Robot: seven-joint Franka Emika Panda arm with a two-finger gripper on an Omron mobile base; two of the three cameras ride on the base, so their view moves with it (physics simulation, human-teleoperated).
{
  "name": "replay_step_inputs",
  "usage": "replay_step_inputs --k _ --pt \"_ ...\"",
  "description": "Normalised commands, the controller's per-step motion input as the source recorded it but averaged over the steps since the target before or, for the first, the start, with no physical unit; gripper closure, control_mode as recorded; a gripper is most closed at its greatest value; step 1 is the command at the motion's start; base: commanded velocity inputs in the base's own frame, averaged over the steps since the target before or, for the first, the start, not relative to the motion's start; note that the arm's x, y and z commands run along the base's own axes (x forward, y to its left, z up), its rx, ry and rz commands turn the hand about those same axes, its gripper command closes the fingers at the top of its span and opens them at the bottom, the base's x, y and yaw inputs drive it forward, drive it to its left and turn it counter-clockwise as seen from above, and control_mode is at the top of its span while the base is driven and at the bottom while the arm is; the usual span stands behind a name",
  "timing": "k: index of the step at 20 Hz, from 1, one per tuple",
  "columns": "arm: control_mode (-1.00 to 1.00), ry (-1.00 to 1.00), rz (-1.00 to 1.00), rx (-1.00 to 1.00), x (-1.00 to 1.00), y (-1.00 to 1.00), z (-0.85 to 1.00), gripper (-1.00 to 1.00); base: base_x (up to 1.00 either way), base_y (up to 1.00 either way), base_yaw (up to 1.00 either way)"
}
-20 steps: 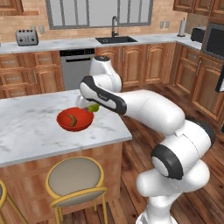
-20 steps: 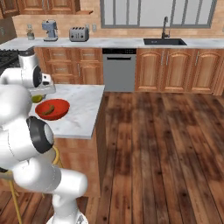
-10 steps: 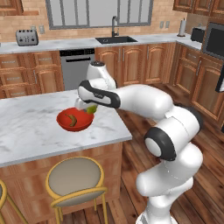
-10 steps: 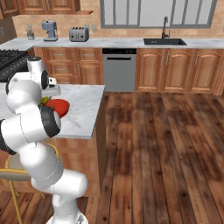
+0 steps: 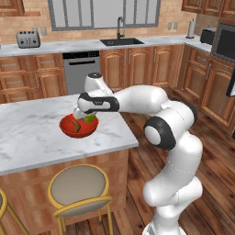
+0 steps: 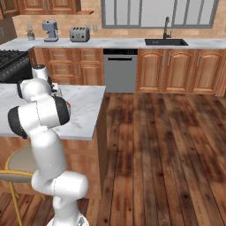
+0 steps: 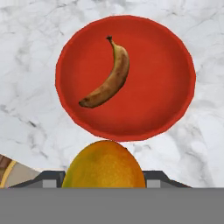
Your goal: Retrieve the banana and mango from the fridge and place them into the bowl on the dining table.
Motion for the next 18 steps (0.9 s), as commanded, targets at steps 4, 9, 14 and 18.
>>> replay_step_inputs --k 4,9,14,18 --pt "-1.00 0.00 0.00 -0.01 0.60 0.38 -0.24 1.00 0.00 0.00 0.00" --pt "-1.00 0.00 0.00 -0.01 0.64 0.30 -0.27 1.00 0.00 0.00 0.00" --pt "-1.00 0.03 0.00 -0.02 0.55 0.11 -0.36 1.00 0.00 0.00 0.00" --pt "-1.00 0.08 0.00 -0.01 0.58 0.01 -0.44 1.00 0.00 0.00 0.00"
